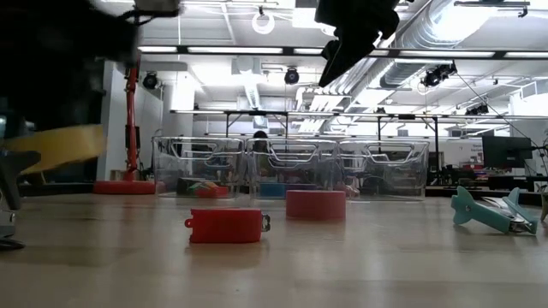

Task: Pick and place Stapler, Stapler remover, tape
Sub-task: Put the yellow tape into the middle transparent bin

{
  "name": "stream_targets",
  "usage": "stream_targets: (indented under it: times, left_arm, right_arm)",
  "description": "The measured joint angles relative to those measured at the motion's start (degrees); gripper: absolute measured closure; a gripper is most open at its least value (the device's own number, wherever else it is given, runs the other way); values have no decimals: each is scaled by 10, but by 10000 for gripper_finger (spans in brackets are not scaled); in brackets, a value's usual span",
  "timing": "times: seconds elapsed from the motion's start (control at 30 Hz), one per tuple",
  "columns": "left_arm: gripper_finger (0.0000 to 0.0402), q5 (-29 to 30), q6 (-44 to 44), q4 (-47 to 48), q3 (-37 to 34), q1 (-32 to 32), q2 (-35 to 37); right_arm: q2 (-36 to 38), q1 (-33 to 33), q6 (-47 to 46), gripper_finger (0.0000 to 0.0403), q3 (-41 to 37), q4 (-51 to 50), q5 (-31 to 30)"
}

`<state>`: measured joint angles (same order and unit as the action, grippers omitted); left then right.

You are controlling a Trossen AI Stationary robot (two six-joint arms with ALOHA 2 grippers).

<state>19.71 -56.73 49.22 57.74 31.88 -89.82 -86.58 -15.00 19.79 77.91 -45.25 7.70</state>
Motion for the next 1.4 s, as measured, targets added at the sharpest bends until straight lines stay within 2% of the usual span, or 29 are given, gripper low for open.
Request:
stream_targets:
  times: [0.13, 0.23, 0.37, 0.57, 0.7, 1.03, 1.17, 1.4]
  left_arm:
    - [367, 115, 26, -14, 0, -56, 56]
    - [367, 189, 78, -60, 0, -98, 95]
    - [366, 233, 202, -169, 0, -155, 132]
    - [365, 211, 399, -379, 1, -232, 141]
    - [364, 192, 468, -475, 1, -272, 140]
    - [363, 123, 509, -538, 1, -329, 139]
    - [363, 119, 518, -548, 1, -332, 139]
    - [362, 123, 537, -592, 1, -334, 140]
  right_arm:
    - [0, 0, 2, 201, 0, 0, 26]
    - [0, 0, 2, 201, 0, 9, 54]
    - [0, 0, 3, 201, 0, 40, 96]
    - [0, 0, -1, 201, 0, 103, 141]
    - [0, 0, -3, 201, 0, 122, 155]
    - [0, 0, -17, 201, 0, 205, 157]
    - [0, 0, -20, 201, 0, 241, 159]
    - [0, 0, -47, 202, -1, 296, 203]
